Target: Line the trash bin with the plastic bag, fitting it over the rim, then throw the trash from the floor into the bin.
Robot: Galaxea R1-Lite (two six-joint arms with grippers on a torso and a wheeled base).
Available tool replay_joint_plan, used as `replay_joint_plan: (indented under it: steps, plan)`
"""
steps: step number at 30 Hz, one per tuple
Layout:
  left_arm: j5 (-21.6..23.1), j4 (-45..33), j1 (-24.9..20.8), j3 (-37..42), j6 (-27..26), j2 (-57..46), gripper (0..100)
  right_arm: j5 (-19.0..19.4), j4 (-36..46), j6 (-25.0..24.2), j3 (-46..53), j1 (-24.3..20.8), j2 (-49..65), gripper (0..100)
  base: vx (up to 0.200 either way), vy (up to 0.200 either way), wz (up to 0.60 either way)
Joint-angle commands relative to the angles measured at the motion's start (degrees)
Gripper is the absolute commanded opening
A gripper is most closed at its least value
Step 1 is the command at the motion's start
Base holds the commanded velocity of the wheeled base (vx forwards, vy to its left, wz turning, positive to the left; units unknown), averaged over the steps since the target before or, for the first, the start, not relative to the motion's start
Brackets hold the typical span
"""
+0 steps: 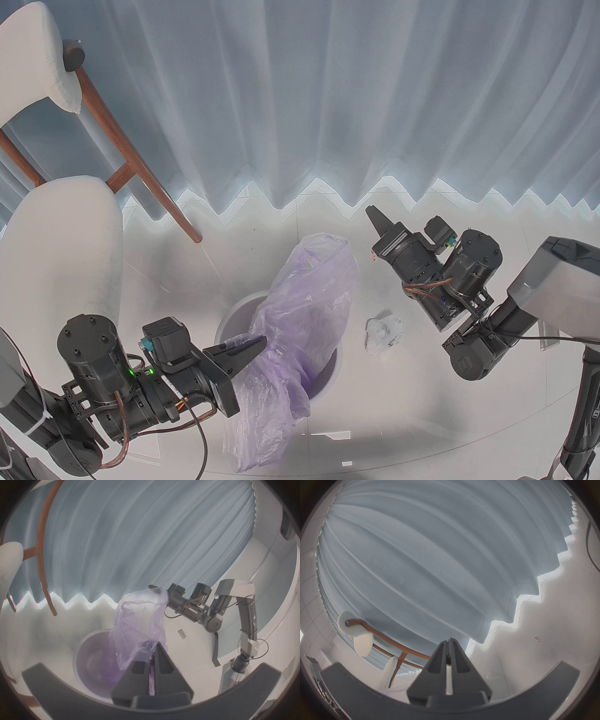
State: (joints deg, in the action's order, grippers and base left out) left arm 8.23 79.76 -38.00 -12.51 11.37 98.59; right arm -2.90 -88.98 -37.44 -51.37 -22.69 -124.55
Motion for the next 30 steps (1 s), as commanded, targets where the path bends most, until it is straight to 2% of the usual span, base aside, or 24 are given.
replay_joint_plan:
  steps: [1,3,6,9,10,12,13,17,20,24,30]
  plan:
    - [-0.67,0.13,0.56,0.11,-1.44,2.58,0,0.00,-1.02,0.44,1.63,0.01,3.17,0,0.000,0.000,0.00]
    - [-1.02,0.22,0.64,-0.06,-2.32,3.28,0,0.18,-1.02,0.35,2.86,-0.34,4.32,0,0.000,0.000,0.00]
    - [-1.37,2.33,0.82,0.64,-4.34,6.71,0,3.52,-1.02,0.00,9.10,-2.63,9.77,0,0.000,0.000,0.00]
    - [-1.46,7.07,1.00,1.17,-5.22,10.57,0,9.67,-0.85,0.08,17.97,-4.56,16.27,0,0.000,0.000,0.00]
    - [-1.46,6.90,1.08,1.08,-5.13,11.10,0,13.27,-0.23,0.00,21.40,-5.53,18.56,0,0.000,0.000,0.00]
    - [-1.37,6.55,1.17,1.08,-5.05,11.01,0,16.35,0.74,0.00,23.86,-6.41,19.87,0,0.000,0.000,0.00]
    - [-1.29,6.55,1.26,0.99,-4.69,10.75,0,19.07,3.37,0.26,26.59,-7.99,20.31,0,0.000,0.000,0.00]
    - [-1.29,6.55,1.35,0.47,-4.61,9.61,0,18.99,7.86,0.44,27.38,-9.66,17.06,0,0.000,0.000,0.00]
    - [-1.20,6.55,1.44,-0.32,-4.34,7.85,0,18.37,7.68,2.81,28.17,-9.66,12.23,0,0.000,0.000,0.00]
    - [-1.20,6.55,1.35,-0.94,-2.85,6.00,0,17.05,5.48,6.24,28.70,-9.74,5.55,0,0.000,0.000,0.00]
    - [-1.20,6.55,1.35,-1.91,-2.67,5.39,0,16.44,-0.76,6.76,28.70,-10.80,-3.77,0,0.000,0.000,0.00]
